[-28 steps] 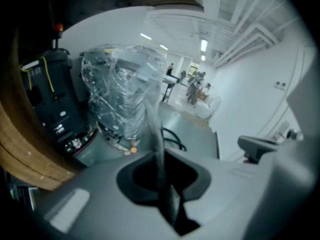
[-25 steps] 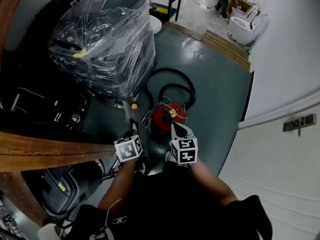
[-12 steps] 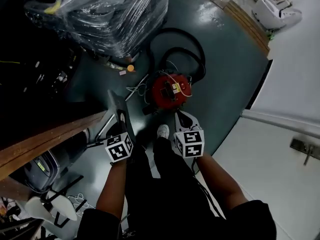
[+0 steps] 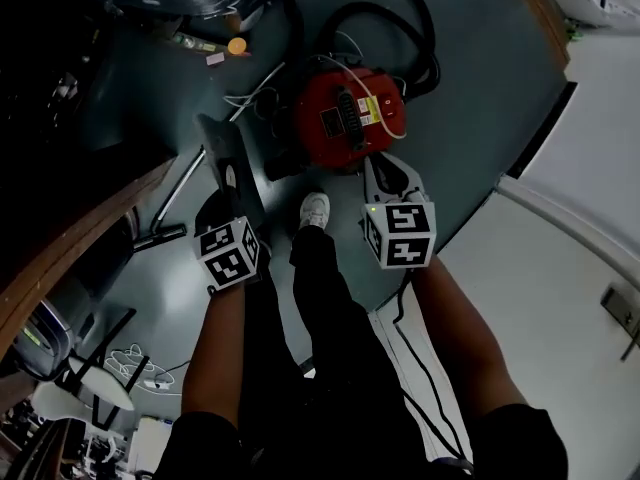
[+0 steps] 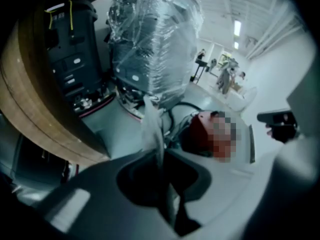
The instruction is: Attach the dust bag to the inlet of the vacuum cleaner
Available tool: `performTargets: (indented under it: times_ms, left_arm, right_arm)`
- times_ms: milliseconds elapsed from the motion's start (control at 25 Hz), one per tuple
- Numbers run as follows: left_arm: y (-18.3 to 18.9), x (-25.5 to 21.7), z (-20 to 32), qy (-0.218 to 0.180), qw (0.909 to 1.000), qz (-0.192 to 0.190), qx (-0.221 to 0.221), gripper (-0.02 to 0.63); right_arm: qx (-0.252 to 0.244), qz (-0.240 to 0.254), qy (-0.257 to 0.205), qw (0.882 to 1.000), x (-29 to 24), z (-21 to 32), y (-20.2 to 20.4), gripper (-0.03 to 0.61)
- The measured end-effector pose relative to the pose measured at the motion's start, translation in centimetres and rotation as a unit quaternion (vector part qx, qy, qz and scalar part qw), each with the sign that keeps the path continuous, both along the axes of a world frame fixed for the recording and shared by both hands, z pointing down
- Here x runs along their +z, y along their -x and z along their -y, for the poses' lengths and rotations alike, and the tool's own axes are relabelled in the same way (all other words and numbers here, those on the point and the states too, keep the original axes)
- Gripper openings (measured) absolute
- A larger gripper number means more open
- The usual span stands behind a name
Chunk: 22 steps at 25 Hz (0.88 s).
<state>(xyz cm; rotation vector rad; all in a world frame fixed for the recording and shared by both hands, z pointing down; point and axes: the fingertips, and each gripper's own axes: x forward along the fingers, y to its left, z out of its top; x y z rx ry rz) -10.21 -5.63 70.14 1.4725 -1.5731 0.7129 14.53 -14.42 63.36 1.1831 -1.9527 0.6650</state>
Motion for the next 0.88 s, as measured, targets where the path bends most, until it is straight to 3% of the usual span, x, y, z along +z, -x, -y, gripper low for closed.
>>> performTargets:
  times_ms: [160,240,440,480,520,680,880]
  left_arm:
    - [-1.5,3.8,-1.1,0.001,1.0000,-0.005,0.007,0.026]
    - [-1.9,5.4,-1.8,0.004,1.0000,-0.004,0.002,0.026]
    - [-3.3,7.6,-2.0,0.018,0.9994,-0.027,-0.013,0.026]
    - [-3.6,7.8,-2.1,0.021,0.9992,-0.030,-0.013,0.026]
    - [-3.7,7.9,-2.2,0.025,0.9991,-0.031,-0.013,0.026]
    - [-4.4,8.5,-2.1,0.033,0.9988,-0.036,-0.006,0.026]
    - [-5.6,9.4,-2.0,0.055,0.9958,-0.069,-0.025,0.026]
  right_arm:
    - [-0.009,-0.007,0.026,1.000,5.1,0.9,0.0,0.168]
    - [-0.017,-0.022,0.037,0.999,7.4,1.1,0.0,0.212]
    - [-0.057,-0.064,0.040,0.996,10.4,2.1,-0.1,0.208]
    - [-0.069,-0.068,0.038,0.995,10.7,2.1,0.1,0.163]
    - [-0.076,-0.068,0.039,0.994,10.8,2.0,0.2,0.163]
    - [-0.059,-0.087,0.076,0.992,11.0,1.8,0.1,0.158]
    - [-0.055,-0.100,0.104,0.988,11.3,1.8,0.2,0.158]
